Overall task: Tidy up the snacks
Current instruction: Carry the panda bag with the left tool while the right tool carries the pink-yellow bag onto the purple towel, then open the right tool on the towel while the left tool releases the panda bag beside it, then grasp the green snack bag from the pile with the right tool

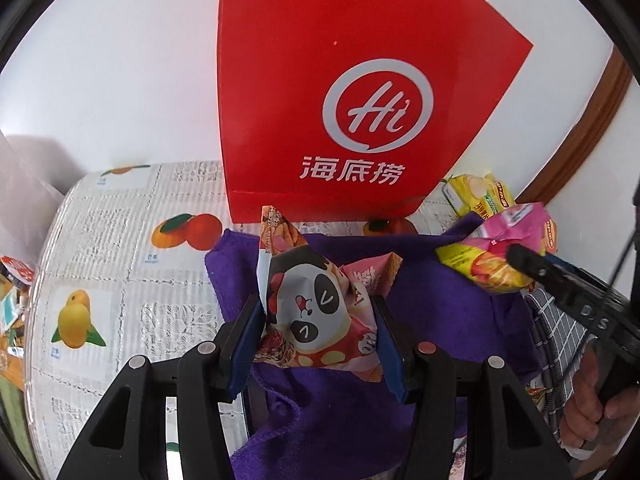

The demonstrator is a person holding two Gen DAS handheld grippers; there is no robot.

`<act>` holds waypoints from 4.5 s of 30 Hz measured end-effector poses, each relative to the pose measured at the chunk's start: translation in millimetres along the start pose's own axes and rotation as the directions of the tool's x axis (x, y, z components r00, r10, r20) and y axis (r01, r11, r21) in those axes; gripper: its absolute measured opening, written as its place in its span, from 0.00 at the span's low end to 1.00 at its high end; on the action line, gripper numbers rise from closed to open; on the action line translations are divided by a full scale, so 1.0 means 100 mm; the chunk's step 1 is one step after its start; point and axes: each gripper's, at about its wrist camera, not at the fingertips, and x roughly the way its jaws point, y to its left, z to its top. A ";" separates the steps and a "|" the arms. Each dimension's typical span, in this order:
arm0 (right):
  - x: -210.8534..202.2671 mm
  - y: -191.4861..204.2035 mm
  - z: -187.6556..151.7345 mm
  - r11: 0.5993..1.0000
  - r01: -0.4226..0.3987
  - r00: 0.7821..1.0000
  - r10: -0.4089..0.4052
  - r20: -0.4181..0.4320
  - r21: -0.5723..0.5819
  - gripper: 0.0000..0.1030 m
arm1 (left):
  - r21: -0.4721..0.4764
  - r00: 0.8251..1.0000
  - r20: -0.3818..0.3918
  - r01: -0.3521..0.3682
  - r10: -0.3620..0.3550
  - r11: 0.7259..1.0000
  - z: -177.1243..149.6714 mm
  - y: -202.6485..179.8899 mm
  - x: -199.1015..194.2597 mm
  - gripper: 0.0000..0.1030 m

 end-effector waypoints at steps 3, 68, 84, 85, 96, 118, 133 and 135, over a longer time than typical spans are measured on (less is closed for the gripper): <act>0.07 -0.01 -0.02 1.000 0.006 1.000 -0.006 -0.022 -0.002 0.47 | 0.002 1.000 -0.002 0.001 -0.001 1.000 0.00 -0.01 -0.01 0.49; 0.07 0.17 -0.02 0.996 0.017 0.998 -0.023 -0.060 -0.092 0.70 | 0.000 0.993 -0.103 -0.051 0.051 0.999 -0.06 -0.09 0.38 0.51; 0.04 0.17 -0.02 0.998 -0.010 0.998 0.006 -0.067 -0.064 0.70 | -0.005 0.994 -0.109 -0.004 0.004 1.000 -0.04 -0.08 0.35 0.58; 0.02 0.17 -0.03 0.998 -0.012 0.998 0.008 -0.064 -0.061 0.70 | -0.002 0.994 -0.105 -0.003 0.002 1.000 -0.03 -0.09 0.34 0.65; -0.27 0.12 -0.03 1.000 -0.008 1.000 0.008 0.022 -0.012 0.70 | -0.002 0.999 -0.031 -0.006 0.006 1.000 0.04 -0.05 0.07 0.72; -0.70 -0.59 -1.34 0.991 0.116 0.988 -0.108 -0.108 0.066 0.70 | 0.044 1.000 -0.011 0.012 -0.012 0.999 0.00 -0.32 -0.16 0.72; -0.12 -0.58 -1.59 0.990 0.127 0.976 -0.114 -0.185 0.063 0.78 | 0.026 1.000 -0.008 0.012 -0.012 1.000 0.03 -0.24 -0.18 0.72; -0.11 -0.59 -1.60 0.991 0.115 0.979 -0.103 -0.174 0.062 0.77 | 0.026 1.000 -0.010 0.010 -0.009 1.000 0.02 -0.25 -0.18 0.72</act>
